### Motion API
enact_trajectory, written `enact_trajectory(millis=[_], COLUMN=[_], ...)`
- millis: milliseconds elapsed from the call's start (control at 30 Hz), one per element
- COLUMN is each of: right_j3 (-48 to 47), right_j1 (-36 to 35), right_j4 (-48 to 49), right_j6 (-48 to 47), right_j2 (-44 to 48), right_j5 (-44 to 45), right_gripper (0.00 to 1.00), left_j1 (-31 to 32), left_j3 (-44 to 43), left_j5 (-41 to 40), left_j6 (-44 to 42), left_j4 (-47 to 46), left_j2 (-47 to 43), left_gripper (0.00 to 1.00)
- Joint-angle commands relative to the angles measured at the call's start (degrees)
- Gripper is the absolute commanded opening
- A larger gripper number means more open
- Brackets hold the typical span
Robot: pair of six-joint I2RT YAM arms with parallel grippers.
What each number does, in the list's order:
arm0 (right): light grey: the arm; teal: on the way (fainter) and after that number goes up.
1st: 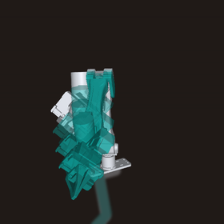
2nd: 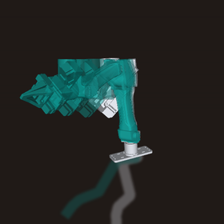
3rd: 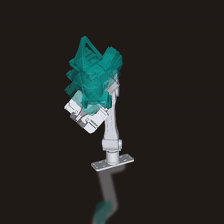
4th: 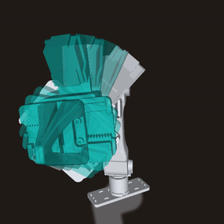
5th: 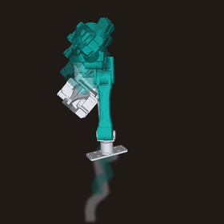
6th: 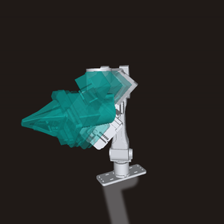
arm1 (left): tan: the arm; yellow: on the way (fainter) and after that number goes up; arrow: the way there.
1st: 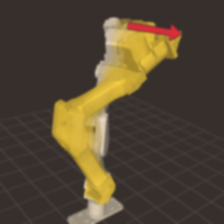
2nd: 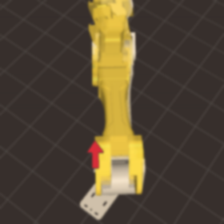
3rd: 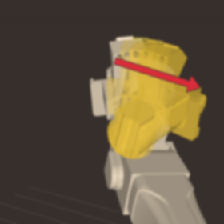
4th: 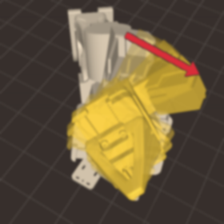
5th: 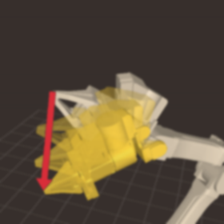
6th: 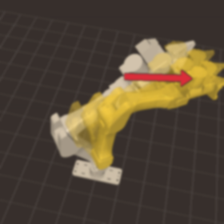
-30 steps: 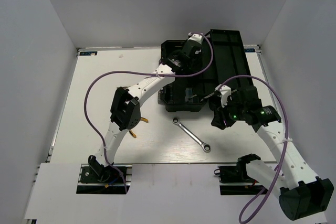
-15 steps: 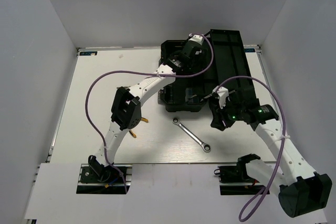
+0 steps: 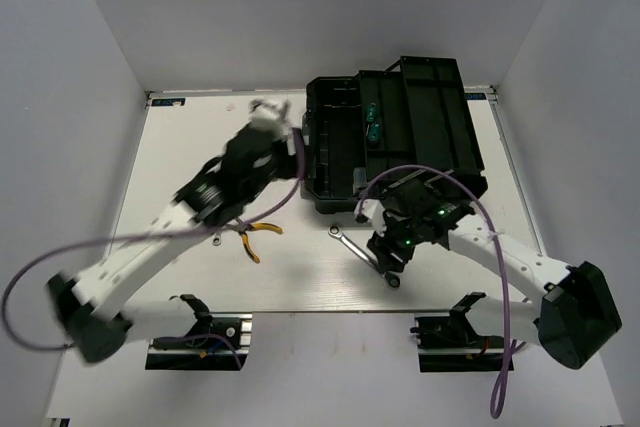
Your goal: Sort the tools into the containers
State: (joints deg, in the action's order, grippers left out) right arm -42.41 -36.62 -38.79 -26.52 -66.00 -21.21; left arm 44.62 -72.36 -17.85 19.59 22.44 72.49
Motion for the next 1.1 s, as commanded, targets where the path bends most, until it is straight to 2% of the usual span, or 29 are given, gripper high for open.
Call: enact_trajectory(millis=[0,33,133,233,267,400,633,733,833,900,933,1000,1033,1067], right_j3=[-1.5,-2.8,-3.9,-4.3,-4.4,-5.0,-4.4,-3.3,-2.8,-2.8,-2.8,-3.2,-3.5,-3.7], right_j1=[-5.1,-7.0,-9.8,-11.6,-11.8,-12.9,-14.1,-14.8,-15.2,-15.5,-15.6,-15.9,-16.0,-16.0], right_j4=[4.9,6.0,6.6,10.1,11.1,13.1,15.5,16.2,15.9,15.7,15.3,14.3,13.5,13.2], right_j6=[3.0,4.5,7.2,11.8,12.3,12.8,12.9,12.8,12.5,12.6,12.5,12.4,12.4,12.4], right_j2=[-4.0,-5.1,-9.1,-12.7,-14.1,-17.4,-22.2,-23.2,-24.0,-25.1,-25.4,-25.8,-26.2,-26.3], right_j5=[5.4,6.9,9.1,14.6,17.8,20.3,21.0,21.0,20.4,20.0,19.5,18.9,18.2,18.1], right_gripper=[0.60,0.60,0.60,0.60,0.60,0.63,0.63,0.54,0.46,0.35,0.24,0.16,0.07,0.03], left_j1=[-0.3,-0.3,-0.3,-0.3,-0.3,-0.3,-0.3,-0.3,-0.3,-0.3,-0.3,-0.3,-0.3,-0.3], left_j3=[11.4,16.2,23.2,25.6,25.6,26.3,29.5,32.2,34.9,36.8,38.0,38.8,38.8,38.8], left_j5=[-8.1,-8.9,-10.2,-11.0,-11.0,-12.0,-10.2,-10.2,-12.1,-14.1,-14.1,-15.5,-15.5,-15.5], left_j6=[5.5,6.9,11.6,14.1,14.8,17.3,27.5,32.1,35.0,37.2,38.0,39.0,39.7,39.7], left_j4=[5.1,7.9,11.7,15.8,16.3,18.8,21.6,21.6,22.2,22.7,22.2,21.2,20.6,19.7], left_j2=[-11.7,-17.7,-24.7,-29.9,-30.5,-31.0,-26.9,-27.7,-29.1,-29.1,-29.1,-27.1,-26.2,-25.1], left_gripper=[0.78,0.84,0.87,0.87,0.88,0.89,0.93,1.00,1.00,1.00,1.00,1.00,1.00,1.00])
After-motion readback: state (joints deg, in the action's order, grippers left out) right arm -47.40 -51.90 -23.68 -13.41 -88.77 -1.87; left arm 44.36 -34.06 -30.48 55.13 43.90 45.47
